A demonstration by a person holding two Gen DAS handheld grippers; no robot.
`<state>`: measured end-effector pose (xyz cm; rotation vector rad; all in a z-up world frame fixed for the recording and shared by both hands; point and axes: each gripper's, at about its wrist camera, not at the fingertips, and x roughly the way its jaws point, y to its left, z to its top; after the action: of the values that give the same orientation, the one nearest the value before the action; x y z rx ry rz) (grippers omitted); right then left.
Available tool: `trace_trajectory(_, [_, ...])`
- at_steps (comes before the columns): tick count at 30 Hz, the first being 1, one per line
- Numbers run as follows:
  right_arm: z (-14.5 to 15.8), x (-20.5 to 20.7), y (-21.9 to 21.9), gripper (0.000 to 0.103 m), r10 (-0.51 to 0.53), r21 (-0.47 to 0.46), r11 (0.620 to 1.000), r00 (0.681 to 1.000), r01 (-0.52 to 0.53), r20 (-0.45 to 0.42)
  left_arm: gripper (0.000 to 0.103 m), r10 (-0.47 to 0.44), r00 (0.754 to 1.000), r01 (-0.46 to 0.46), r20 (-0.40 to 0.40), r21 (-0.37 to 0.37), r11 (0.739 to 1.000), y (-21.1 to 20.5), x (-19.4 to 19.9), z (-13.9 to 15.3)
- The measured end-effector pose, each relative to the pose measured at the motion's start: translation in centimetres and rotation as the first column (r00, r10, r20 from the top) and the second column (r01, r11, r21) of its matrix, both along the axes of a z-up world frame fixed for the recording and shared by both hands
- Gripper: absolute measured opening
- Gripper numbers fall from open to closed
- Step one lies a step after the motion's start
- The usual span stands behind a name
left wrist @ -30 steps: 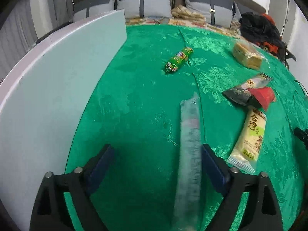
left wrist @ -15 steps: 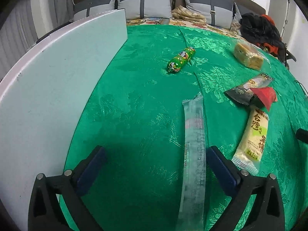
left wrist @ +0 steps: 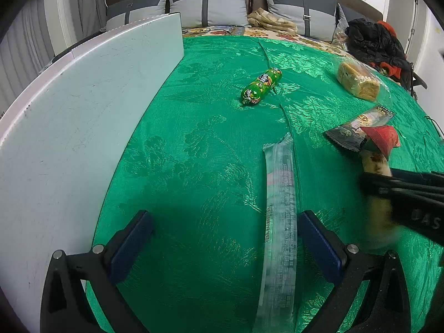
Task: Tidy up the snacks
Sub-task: 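Grasp the clear tube pack with the left gripper while the right grasps the cream bread-stick pack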
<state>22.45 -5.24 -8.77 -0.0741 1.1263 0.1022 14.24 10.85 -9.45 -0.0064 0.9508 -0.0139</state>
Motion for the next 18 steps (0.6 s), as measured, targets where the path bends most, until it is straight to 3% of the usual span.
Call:
trace_trajectory(4, [0.0,-1.7,-4.1,0.031,0.058,-0.010,0.998,0.998,-0.057,0.013,0.103,0.000,1.000,0.000,0.000,0.000,1.000,0.0,0.0,0.0])
trace_trajectory(7, [-0.1,-2.8,-7.4,0.032,0.076,-0.085,0.994,0.995,-0.070,0.068,0.103,0.000,1.000,0.000,0.000,0.000,1.000,0.0,0.0,0.0])
trace_trajectory(11, [0.3,-3.2,-10.6,0.034,0.083,-0.087,0.994,0.989,-0.072,0.126,0.103,0.000,1.000,0.000,0.000,0.000,1.000,0.0,0.0,0.0])
trace_trajectory(14, [0.1,-3.7,-11.4,0.044,0.088,-0.079,0.994,0.981,-0.075,0.173,0.103,0.000,1.000,0.000,0.000,0.000,1.000,0.0,0.0,0.0])
trace_trajectory(18, [-0.2,-3.9,-13.3,0.066,-0.015,0.000,1.000,0.978,0.016,0.210,0.103,0.000,1.000,0.000,0.000,0.000,1.000,0.0,0.0,0.0])
